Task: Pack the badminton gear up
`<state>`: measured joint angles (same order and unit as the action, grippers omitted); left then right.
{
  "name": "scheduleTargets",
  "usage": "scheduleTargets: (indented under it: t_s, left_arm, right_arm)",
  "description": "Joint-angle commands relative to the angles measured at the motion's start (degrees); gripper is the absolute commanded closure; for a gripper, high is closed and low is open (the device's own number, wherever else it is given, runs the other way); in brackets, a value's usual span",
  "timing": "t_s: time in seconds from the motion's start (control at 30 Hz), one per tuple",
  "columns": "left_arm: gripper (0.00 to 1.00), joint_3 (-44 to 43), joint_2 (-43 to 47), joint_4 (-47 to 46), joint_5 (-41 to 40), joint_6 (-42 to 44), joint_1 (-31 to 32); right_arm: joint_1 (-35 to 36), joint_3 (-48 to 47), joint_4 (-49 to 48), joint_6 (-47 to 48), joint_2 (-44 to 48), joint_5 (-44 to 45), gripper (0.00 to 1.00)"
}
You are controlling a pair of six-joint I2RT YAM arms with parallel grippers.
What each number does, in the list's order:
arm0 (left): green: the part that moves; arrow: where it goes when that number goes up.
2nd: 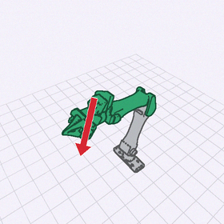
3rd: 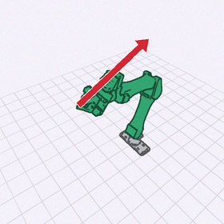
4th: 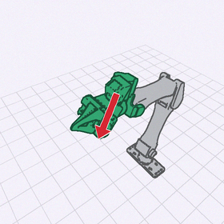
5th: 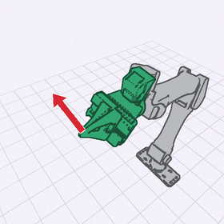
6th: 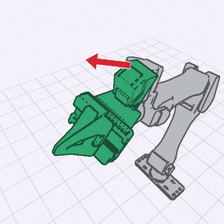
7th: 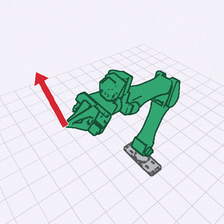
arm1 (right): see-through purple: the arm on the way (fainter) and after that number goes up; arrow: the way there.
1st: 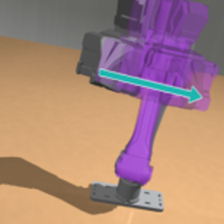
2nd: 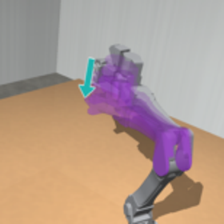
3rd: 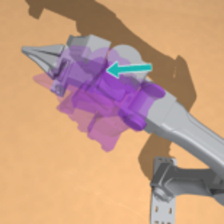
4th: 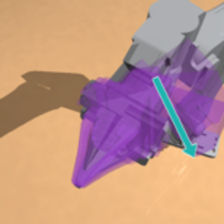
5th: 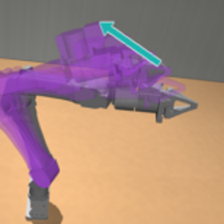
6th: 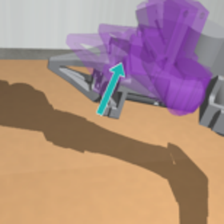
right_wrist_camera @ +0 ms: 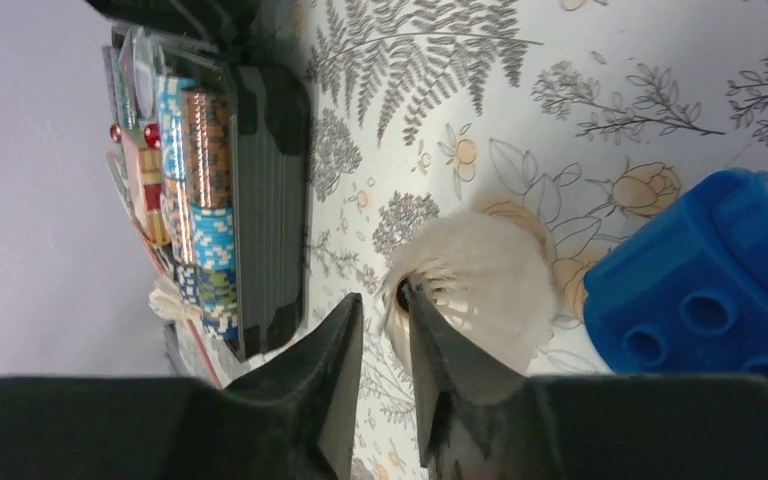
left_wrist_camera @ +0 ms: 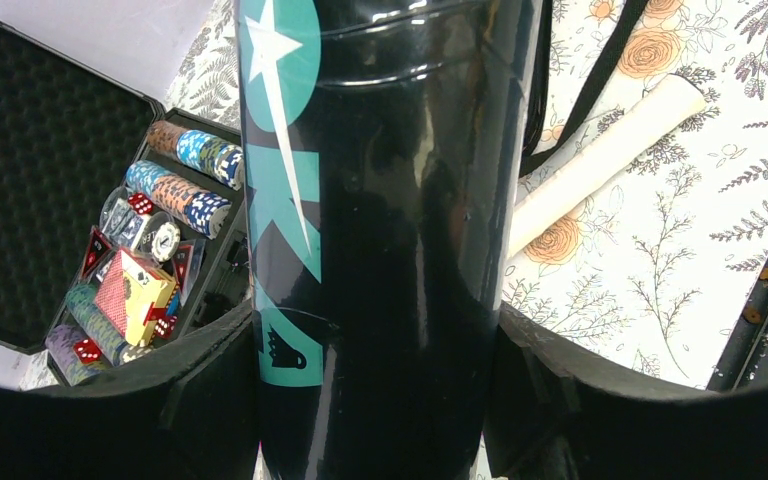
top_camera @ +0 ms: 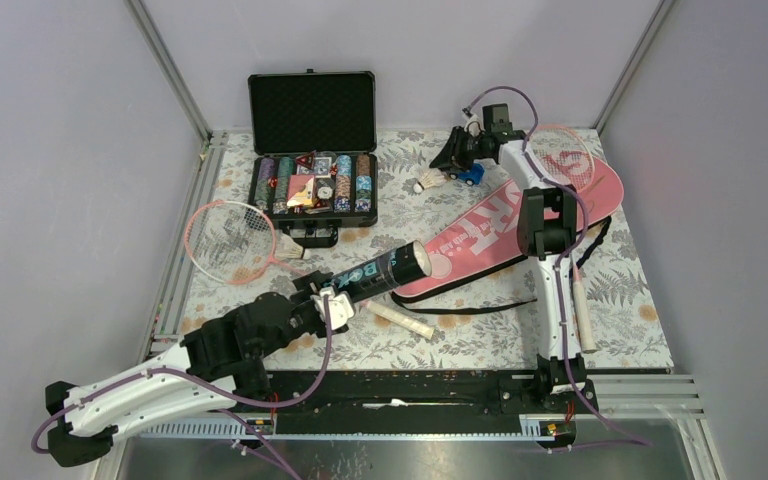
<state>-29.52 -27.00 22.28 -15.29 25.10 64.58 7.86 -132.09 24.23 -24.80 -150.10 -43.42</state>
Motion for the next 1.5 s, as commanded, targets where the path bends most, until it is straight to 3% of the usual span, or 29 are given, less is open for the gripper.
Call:
scheduleTargets:
  t_s: [0.0,0.13,0.4,0.63,0.77,0.97,1.23,1.47]
  left_arm:
    - [0.61,-0.54,0.31,-5.23,-1.02,0.48,0.11]
    - [0.61,-0.61,-0.51,-5.08,-0.94,0.45,0.13]
    - [0.61,-0.50,-0.38,-6.27,-1.69,-1.42,0.11]
    - [0.61,-4.14,-1.04,-3.95,-2.88,-7.92,0.11]
    - [0.62,-6.73,-3.88,-1.21,-4.06,-11.54,0.11]
    - [0.63,-9.82,-7.48,1.52,-1.98,-17.61,0.18]
    - [0.63,-10.47,-7.49,0.75,-0.86,-22.55,0.13]
    - [0.63,-9.57,-7.45,-0.05,0.95,-22.63,0.13]
  right_arm:
    - [-0.09,0.61,2.28,3.35,7.81,-2.69,0.78]
    - [-0.12,4.42,0.28,2.92,10.58,-4.80,1.00]
    - [-0.07,20.06,-13.20,-5.11,21.01,-6.00,1.00]
    - [-0.02,41.31,-22.47,-9.69,41.12,-1.82,1.00]
    - [0.06,51.10,-21.58,-10.22,53.47,1.80,1.00]
    - [0.45,57.90,-13.84,-11.01,67.99,2.34,1.00]
    - [3.57,61.50,-1.51,-8.40,86.93,5.01,1.00]
    - [6.87,61.43,1.47,-9.30,93.62,3.34,1.00]
